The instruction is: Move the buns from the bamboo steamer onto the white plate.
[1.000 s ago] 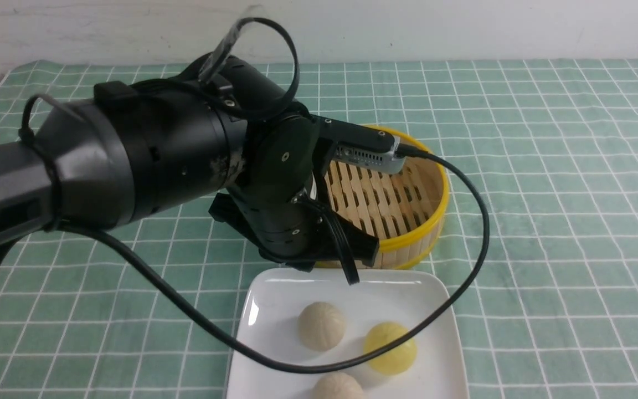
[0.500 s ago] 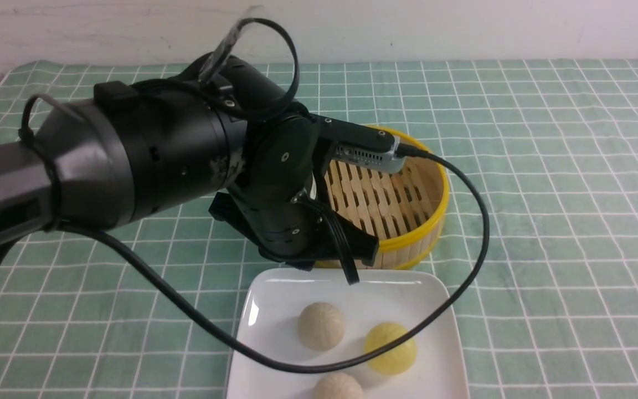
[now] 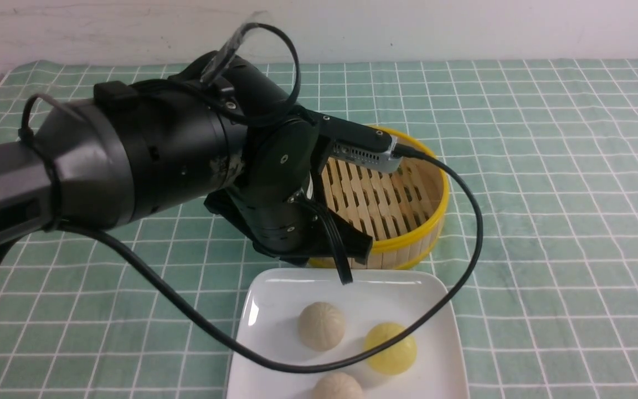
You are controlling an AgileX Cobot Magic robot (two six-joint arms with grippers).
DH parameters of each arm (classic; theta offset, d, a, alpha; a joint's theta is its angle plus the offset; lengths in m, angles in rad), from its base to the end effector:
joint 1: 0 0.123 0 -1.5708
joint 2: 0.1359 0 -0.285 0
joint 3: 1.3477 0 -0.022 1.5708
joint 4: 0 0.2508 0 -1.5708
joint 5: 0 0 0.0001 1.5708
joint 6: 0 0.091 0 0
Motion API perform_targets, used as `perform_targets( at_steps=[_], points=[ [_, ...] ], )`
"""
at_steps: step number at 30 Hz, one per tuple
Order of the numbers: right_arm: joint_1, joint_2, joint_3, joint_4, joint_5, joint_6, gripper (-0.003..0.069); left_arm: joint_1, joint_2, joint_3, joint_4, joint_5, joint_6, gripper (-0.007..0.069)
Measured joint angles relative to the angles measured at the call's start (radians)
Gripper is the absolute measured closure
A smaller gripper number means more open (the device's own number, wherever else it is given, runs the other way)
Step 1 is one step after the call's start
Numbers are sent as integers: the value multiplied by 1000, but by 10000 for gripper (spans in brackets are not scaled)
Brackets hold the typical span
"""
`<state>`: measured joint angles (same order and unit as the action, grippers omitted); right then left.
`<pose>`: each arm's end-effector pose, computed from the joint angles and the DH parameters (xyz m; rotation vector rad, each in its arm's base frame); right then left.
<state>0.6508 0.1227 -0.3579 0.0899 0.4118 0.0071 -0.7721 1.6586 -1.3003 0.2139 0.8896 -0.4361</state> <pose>0.0346 0.0305 0.2881 -0.4955 1.6184 0.5890 0.2594 -0.2316 0.2730 0.5834 2.6311 -0.1021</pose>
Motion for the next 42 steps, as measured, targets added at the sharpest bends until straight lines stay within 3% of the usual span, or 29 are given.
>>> perform_targets(
  at_steps=[9,23,29,42],
  points=[
    [-18,-21,3,0,1,-7,654,0,0,0,1,17,0,601],
    [-467,-132,308,-41,29,-7,645,0,0,0,13,87,0,599],
    [-564,-132,357,-69,33,-7,641,0,-15,0,29,94,0,592],
    [-678,-132,369,-98,-18,-7,629,0,-224,0,94,167,0,592]
  ],
)
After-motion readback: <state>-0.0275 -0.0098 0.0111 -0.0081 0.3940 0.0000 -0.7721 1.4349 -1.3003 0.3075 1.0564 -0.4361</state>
